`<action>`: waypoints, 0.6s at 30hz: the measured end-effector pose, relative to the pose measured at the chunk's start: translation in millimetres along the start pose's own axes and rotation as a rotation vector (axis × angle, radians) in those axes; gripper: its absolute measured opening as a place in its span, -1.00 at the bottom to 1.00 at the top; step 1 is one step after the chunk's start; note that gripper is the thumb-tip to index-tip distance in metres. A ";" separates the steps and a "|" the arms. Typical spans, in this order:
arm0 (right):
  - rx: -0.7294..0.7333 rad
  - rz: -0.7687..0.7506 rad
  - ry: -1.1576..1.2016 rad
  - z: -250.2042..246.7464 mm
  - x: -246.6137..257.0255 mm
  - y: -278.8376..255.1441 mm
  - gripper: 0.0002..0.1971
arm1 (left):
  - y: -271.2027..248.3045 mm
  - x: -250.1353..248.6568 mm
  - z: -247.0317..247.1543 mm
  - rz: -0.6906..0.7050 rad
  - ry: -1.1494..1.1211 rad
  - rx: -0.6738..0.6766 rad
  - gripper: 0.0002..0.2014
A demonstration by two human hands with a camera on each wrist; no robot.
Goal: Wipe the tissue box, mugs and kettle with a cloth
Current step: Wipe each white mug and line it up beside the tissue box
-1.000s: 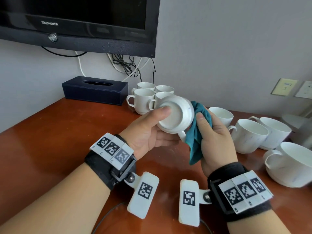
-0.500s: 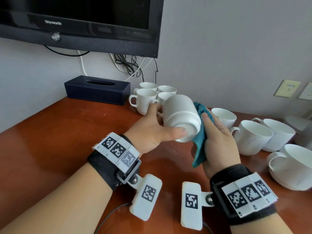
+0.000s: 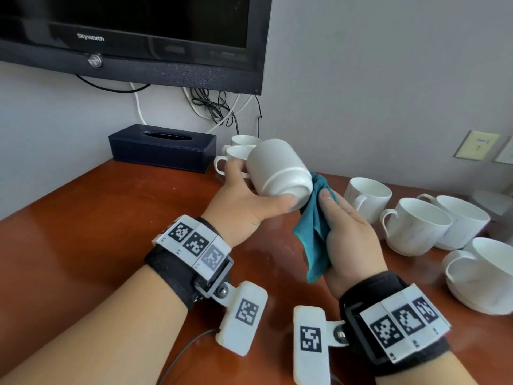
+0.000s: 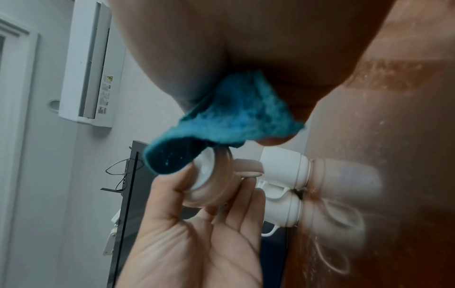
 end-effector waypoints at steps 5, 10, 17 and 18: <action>-0.082 -0.013 0.001 -12.1 5.9 0.1 -0.73 | -6.2 -3.5 16.9 0.010 0.079 0.253 0.03; -0.120 0.065 -0.028 -18.1 -0.5 4.1 -0.73 | -12.3 -12.2 26.2 0.057 -0.096 0.310 -0.01; 0.049 0.085 -0.051 -0.7 -6.0 -0.2 -0.68 | -2.6 -10.9 5.6 0.097 -0.151 0.042 -0.09; 0.064 0.098 -0.053 1.9 -7.1 -0.1 -0.69 | -1.7 -10.4 3.0 0.094 -0.176 0.021 -0.07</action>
Point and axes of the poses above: each hand's wrist, its own y-axis towards the middle knuckle, its own z-axis out of the palm, x = y × z, the point moved 6 cm from there along y, towards the middle knuckle, and after that the axes turned 3 degrees about x, right-handed, at the moved point
